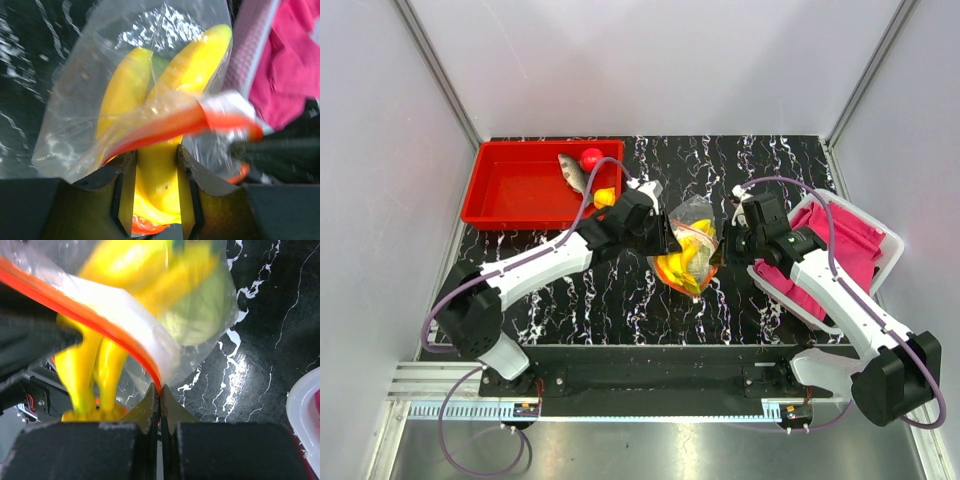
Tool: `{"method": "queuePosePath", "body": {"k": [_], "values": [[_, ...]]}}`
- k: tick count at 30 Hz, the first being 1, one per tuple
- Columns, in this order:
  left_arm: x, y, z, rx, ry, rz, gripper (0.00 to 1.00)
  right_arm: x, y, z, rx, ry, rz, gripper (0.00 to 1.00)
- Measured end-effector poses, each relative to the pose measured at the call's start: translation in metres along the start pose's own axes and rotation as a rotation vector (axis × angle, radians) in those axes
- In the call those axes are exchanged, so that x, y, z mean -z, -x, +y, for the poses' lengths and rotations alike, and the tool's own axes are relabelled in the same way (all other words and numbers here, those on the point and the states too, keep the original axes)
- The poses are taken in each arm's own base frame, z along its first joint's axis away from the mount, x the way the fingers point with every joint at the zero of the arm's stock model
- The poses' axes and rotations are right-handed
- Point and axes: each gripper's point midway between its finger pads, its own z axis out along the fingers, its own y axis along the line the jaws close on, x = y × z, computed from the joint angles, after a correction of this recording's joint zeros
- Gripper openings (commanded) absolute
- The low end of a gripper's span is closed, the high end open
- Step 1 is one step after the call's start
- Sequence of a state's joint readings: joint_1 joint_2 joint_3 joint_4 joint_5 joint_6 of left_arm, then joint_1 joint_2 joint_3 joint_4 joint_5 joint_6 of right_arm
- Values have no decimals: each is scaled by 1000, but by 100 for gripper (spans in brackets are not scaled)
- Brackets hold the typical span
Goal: Open the zip-top bag and remove the fake food
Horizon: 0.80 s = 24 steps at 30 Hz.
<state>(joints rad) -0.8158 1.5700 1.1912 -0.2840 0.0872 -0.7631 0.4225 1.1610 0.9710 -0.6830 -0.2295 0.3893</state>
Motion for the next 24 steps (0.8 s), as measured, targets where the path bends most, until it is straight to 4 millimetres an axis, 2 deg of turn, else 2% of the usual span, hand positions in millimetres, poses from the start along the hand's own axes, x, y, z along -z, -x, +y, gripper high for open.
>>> {"method": "queuePosePath", "body": {"k": [9,19,24], "values": [[19,-34,-22,16,-132,116,0,-8,4,-10,8,-53,-1,0],[50,-42,-26,41,-167,101,0,-6,13,-15,27,-91,-39,0],[62,-37,-26,89,-174,21,0,3,16,-2,24,-21,-72,0]]}}
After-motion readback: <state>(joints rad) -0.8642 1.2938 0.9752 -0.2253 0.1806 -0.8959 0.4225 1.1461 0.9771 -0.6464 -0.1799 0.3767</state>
